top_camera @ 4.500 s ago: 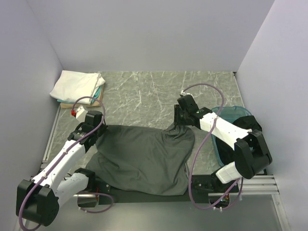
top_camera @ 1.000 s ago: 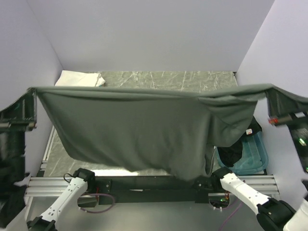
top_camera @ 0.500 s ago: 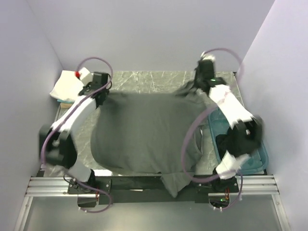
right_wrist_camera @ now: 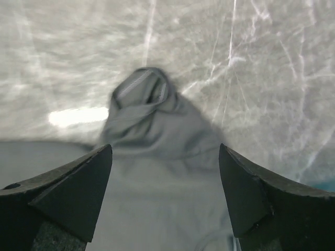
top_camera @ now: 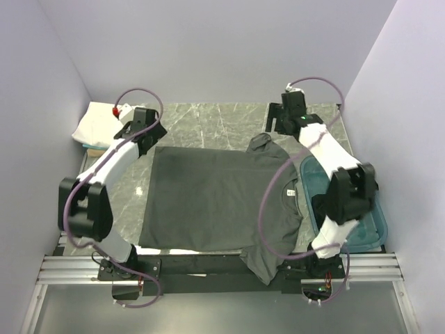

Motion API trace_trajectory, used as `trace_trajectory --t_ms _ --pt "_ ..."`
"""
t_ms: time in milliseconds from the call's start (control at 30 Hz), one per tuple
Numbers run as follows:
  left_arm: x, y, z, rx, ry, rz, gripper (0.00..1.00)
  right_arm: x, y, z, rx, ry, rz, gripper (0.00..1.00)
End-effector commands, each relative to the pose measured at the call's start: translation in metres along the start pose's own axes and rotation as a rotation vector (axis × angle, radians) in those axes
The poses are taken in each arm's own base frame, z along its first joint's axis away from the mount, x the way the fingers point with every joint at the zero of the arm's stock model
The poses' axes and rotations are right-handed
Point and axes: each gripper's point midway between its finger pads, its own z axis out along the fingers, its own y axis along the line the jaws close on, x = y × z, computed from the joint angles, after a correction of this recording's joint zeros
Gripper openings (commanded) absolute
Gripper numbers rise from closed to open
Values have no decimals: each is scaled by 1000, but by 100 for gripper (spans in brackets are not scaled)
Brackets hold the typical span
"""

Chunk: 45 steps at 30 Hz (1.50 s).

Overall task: Fold and stack the t-shirts
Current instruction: Flatten the tshirt out

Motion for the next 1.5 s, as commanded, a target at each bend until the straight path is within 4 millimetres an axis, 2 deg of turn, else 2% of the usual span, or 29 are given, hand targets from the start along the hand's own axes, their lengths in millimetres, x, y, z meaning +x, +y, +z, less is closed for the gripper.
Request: trace_trajectory --t_ms 0,67,100,167,200,267,300,367,467,533,667,733,767,833,900,933,967,1033,1200,1233,1300,1333,1367,1433,1467 --pt "0 -11 -32 139 22 -33 99 1 13 -47 -76 -56 41 89" --pt "17 -8 -44 184 65 -22 99 15 15 -62 -92 -41 73 89" --pt "24 -7 -47 203 81 -15 99 40 16 -61 -100 15 68 89" --pt "43 -5 -56 247 126 18 100 58 18 -68 -124 38 77 89" --pt "50 -3 -58 255 142 28 99 81 22 -66 -141 80 65 89" --pt "69 5 -58 261 181 66 100 97 24 -64 -154 98 75 89" --pt "75 6 -57 270 201 72 100 112 22 -60 -156 130 71 90" --pt "89 14 -51 259 231 92 99 125 23 -53 -159 166 71 90" --pt "105 13 -42 268 279 125 99 141 19 -41 -127 216 50 90" --pt "111 10 -34 266 298 147 100 140 18 -34 -106 229 42 90" --pt "125 11 -3 184 344 177 100 142 19 -8 -58 257 29 89" --pt "135 16 12 151 382 185 99 151 16 6 -30 296 17 89" --pt "133 13 16 148 381 181 100 145 17 10 -20 296 15 89" --pt "138 18 28 112 401 181 99 152 16 22 3 325 4 89" --pt "134 12 34 111 396 187 99 144 18 29 12 321 -3 89" --pt "134 10 41 106 398 190 100 150 17 37 24 342 -9 89" --pt "133 10 44 99 400 189 100 143 19 39 24 342 -9 89" --pt "133 7 54 88 408 194 99 147 16 49 38 366 -10 89" --pt "135 2 68 70 427 200 100 129 13 64 57 362 -17 89" --pt "134 -1 73 65 427 201 99 132 14 70 49 382 -22 89" --pt "132 -2 78 57 427 205 99 115 17 75 42 365 -23 89" --pt "129 -5 82 53 428 205 99 117 13 83 51 382 -29 83" --pt "128 -8 83 57 430 206 99 103 18 84 42 374 -29 76" --pt "123 -13 88 58 424 208 99 102 15 95 46 395 -38 77" --pt "121 -15 89 58 422 209 100 86 18 96 40 378 -40 77"
